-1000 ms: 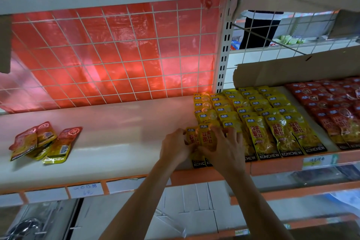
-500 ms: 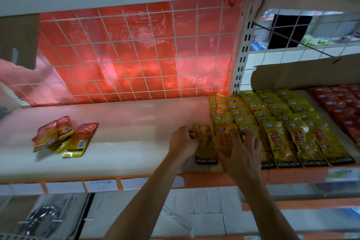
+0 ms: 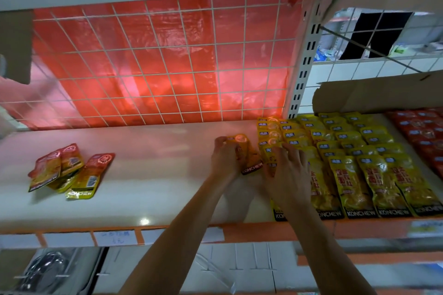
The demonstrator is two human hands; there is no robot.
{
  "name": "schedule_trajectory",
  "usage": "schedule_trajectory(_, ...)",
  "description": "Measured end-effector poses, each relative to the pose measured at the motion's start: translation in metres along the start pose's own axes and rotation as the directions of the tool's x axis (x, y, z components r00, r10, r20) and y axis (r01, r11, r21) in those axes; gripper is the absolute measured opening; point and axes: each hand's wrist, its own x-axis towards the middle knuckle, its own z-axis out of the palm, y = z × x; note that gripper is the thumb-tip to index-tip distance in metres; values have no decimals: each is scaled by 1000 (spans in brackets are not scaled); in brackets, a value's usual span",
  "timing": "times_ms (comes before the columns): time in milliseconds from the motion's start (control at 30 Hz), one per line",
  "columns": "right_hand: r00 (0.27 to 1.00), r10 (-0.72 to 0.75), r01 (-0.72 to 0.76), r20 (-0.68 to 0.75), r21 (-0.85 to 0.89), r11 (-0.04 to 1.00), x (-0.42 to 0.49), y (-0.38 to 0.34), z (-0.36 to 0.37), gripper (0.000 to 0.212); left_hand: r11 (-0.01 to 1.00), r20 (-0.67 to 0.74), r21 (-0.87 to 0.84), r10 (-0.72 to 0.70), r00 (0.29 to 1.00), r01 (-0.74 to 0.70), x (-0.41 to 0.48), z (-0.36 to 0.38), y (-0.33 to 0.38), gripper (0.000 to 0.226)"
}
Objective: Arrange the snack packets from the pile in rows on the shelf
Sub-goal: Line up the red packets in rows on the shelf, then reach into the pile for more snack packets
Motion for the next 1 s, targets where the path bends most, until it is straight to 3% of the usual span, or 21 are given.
schedule_trajectory(100,999,1,-2,45,35,999,9,3,4,44,988,28,153,32,999,-35,27,0,3,25)
schedule_trajectory(233,998,-7,3,58,64,998,17,6,8,39,974,36,212,70,997,-76,55,0,5,14)
schedule_trajectory(367,998,-27,22,58,74,997,24,6,13,38,968,39,193,155,987,-160,70,4,4,16)
schedule_trajectory(500,997,-70,65,38,112,992,30,-9,15,29,953,60,187,232,971,-239,72,6,-1,36)
schedule_trajectory(633,994,-88,78,70,144,986,36,-35,22,35,961,73,135,234,969,-242,61,-6,-1,34)
schedule_trajectory(767,981,-160,136,112,194,972,38,-65,35,31,981,-46,73,182,982,-178,43,-27,-24,31)
schedule_trajectory(1000,939,-263,194,220,290,937,21,-156,71,36,975,-239,220,13,971,41,5,-102,-113,35)
